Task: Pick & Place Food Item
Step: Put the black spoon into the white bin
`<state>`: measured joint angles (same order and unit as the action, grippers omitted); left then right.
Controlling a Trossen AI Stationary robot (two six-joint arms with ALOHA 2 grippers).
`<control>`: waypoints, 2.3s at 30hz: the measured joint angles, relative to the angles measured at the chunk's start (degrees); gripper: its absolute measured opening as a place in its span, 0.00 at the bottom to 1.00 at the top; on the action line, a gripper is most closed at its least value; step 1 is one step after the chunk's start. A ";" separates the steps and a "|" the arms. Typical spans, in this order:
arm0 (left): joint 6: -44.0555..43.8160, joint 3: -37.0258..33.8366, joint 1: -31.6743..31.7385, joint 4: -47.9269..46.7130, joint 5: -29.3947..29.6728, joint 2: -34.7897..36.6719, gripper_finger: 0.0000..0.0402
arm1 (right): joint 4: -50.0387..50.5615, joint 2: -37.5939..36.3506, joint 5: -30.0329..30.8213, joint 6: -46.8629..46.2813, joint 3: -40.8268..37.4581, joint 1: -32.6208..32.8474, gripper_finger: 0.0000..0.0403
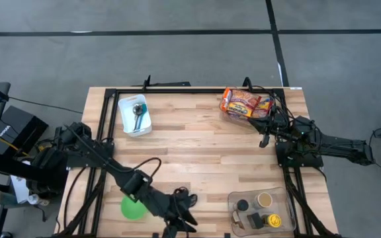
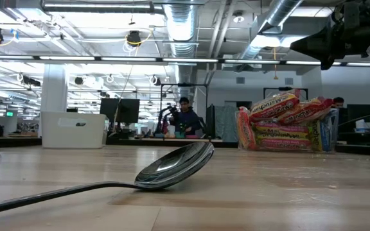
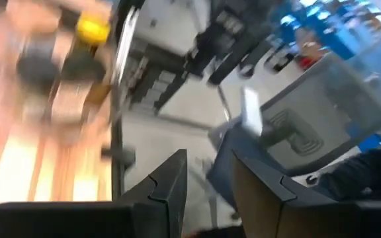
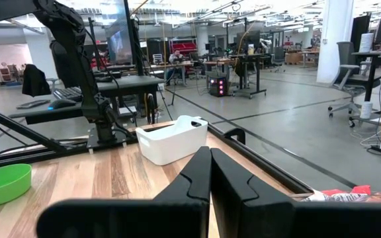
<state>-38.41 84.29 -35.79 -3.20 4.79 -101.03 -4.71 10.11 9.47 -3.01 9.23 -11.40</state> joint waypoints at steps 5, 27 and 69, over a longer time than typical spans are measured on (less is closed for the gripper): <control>-11.17 0.00 -1.61 -11.29 1.97 0.00 0.27 | 0.00 0.00 0.00 0.00 0.00 0.00 0.00; -22.01 -0.04 -0.89 -37.09 7.45 0.52 0.27 | 0.00 0.00 0.00 0.00 0.00 0.00 0.00; -37.12 -0.02 -1.44 -25.50 2.26 -9.09 0.27 | 0.01 0.00 -0.02 -0.01 0.00 0.02 0.00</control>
<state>-75.53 84.27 -37.23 -28.70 7.05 -110.12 -4.70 10.11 9.45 -3.03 9.23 -11.38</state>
